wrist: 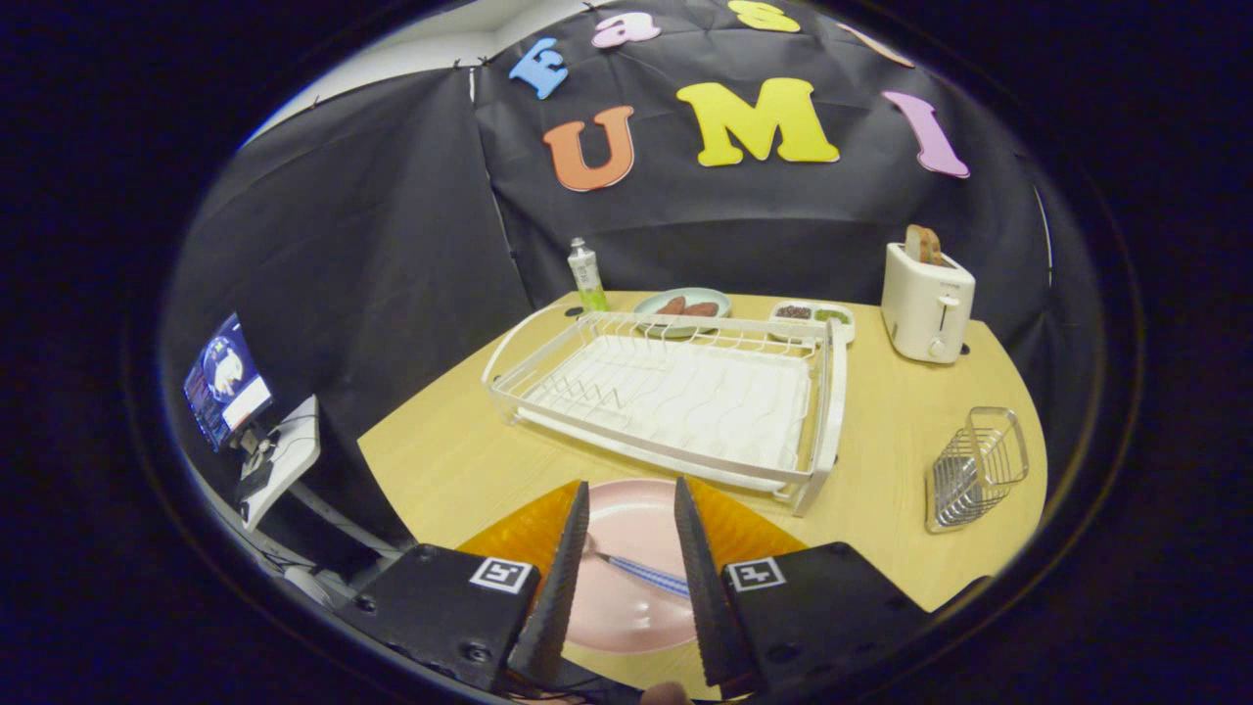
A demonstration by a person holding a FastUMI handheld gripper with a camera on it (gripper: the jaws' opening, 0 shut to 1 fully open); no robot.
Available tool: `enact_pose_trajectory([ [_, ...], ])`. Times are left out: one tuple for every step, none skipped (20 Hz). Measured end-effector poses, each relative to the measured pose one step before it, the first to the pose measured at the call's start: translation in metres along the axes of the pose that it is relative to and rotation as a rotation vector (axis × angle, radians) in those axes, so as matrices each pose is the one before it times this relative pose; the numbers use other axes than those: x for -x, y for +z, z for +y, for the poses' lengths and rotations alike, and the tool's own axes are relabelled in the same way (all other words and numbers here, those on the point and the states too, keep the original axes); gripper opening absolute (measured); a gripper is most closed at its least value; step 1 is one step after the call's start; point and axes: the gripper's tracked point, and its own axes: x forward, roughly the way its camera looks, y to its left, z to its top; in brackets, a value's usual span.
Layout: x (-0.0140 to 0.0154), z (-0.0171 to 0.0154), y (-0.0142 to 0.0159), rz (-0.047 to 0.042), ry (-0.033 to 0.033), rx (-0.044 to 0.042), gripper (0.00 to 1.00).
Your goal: Take the plate from the dish rack, then take the spoon from the basket and place it into the plate.
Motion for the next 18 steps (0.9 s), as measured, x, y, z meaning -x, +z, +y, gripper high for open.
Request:
enact_pose_trajectory([
  [0.00045,-0.00185,0.00183,-0.01567,-0.01116,-0.00097,0.62],
  [0.00246,-0.00318,0.00308,-0.01798,-0.01744,0.00296,0.65],
  [0.00287,-0.00293,0.00395,-0.02296,-0.01881,0.0077,0.68],
  [0.00365,-0.00428,0.00407,-0.0238,-0.0228,0.0089,0.71],
  [0.00237,-0.00253,0.00385,-0.0259,-0.01787,0.00738,0.74],
  [0.00528,-0.00324,0.00588,-0.02845,-0.01988,0.0046,0.8],
  [0.00422,-0.00402,0.00414,-0.03129,-0.0246,0.00552,0.8],
  [0.00493,-0.00486,0.00623,-0.03666,-0.02941,0.00423,0.82],
  [0.00642,-0.00516,0.00414,-0.03607,-0.03085,0.00644,0.84],
  [0.00636,-0.00505,0.00447,-0.0373,-0.02889,0.00287,0.9],
  [0.00713,-0.00413,0.00364,-0.03639,-0.02553,0.00046,0.96],
  [0.007,-0.00505,0.00312,-0.02981,-0.02695,-0.0012,0.97],
  [0.00871,-0.0044,0.00294,-0.03389,-0.02543,-0.00174,0.99],
  [0.00915,-0.00449,0.00494,-0.03902,-0.02794,-0.00131,0.99],
  [0.00783,-0.00418,0.00454,-0.03949,-0.02482,-0.0011,1.0],
  [0.00855,-0.00352,0.00385,-0.03303,-0.02025,-0.00179,1.0],
  [0.00834,-0.00179,0.00233,-0.03034,-0.01854,-0.00248,1.0],
  [0.00803,-0.00209,0.00365,-0.02896,-0.01822,-0.0052,1.0],
])
